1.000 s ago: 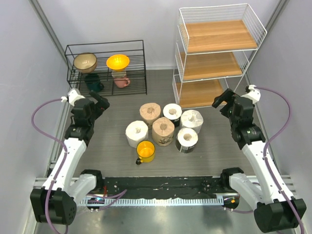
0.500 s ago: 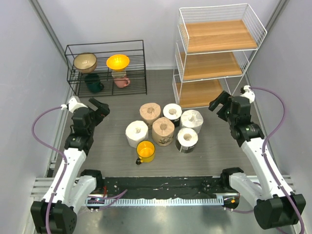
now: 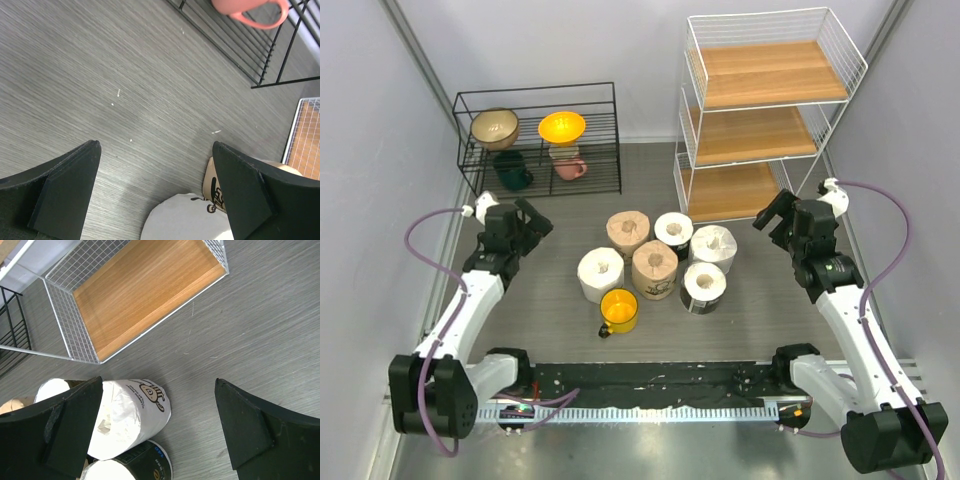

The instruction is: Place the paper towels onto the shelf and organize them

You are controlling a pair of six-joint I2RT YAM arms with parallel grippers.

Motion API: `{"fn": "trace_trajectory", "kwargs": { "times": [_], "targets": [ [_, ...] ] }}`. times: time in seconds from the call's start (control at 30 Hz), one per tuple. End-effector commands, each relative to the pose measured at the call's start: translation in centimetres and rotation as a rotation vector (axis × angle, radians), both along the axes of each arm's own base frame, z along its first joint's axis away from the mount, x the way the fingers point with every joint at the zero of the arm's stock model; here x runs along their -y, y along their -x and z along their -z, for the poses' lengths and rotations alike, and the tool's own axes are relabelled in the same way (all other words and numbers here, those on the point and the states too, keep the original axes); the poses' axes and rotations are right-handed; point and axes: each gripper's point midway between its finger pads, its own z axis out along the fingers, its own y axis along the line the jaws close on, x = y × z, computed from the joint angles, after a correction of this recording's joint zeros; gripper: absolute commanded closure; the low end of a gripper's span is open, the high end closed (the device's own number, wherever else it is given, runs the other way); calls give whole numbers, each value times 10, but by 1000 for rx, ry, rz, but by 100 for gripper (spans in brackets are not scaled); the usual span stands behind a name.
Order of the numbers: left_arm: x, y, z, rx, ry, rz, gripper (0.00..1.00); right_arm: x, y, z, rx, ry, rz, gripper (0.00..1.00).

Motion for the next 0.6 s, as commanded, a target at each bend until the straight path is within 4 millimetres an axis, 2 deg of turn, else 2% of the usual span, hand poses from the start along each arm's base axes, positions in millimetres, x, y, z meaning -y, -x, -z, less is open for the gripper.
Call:
{"fn": "trace_trajectory", "kwargs": {
  "times": [0.0, 0.27, 0.57],
  "targets": [
    [9, -12, -12, 13, 49, 20, 0, 6, 0, -10, 24, 22, 30, 0],
    [20, -11, -1, -35, 93, 61, 0, 2, -2, -4, -9, 17, 5, 0],
    [23, 4, -19, 31, 133, 54, 0, -10, 2, -16, 13, 29, -95, 2]
  ]
}}
